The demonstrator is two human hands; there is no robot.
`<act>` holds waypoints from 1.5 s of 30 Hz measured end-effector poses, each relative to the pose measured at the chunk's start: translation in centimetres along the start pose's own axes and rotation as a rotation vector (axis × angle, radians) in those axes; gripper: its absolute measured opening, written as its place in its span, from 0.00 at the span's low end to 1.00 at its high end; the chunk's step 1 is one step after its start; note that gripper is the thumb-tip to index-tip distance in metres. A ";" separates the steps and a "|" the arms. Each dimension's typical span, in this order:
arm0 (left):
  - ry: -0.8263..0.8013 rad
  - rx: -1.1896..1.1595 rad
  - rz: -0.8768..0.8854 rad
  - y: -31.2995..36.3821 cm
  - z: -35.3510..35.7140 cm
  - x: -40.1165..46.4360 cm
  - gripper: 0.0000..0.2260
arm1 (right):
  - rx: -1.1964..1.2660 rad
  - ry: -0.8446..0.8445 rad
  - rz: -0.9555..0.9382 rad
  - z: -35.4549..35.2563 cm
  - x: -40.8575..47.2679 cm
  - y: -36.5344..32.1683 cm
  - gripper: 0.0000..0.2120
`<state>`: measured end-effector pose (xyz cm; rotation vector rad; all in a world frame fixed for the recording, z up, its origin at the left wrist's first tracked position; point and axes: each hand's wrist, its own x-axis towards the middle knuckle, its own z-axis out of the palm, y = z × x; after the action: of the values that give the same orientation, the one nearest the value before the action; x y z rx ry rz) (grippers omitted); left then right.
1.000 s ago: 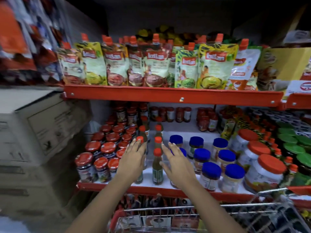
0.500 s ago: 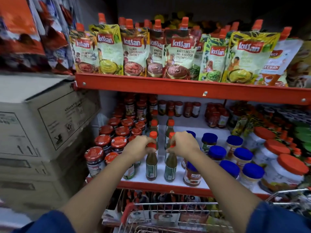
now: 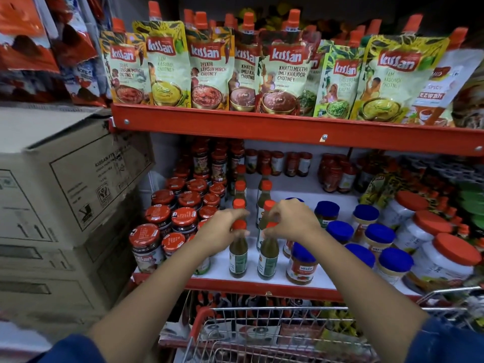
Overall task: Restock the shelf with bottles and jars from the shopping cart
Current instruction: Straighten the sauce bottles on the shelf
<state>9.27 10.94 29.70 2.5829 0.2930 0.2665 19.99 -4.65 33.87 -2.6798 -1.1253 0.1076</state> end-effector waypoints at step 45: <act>0.360 -0.111 -0.267 1.9 2.0 -1.9 0.16 | 0.070 0.010 -0.134 1.7 -1.7 0.6 0.15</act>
<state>8.27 7.94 28.74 2.3424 0.7236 0.6302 18.94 -5.90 32.01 -2.5333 -1.2706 0.1085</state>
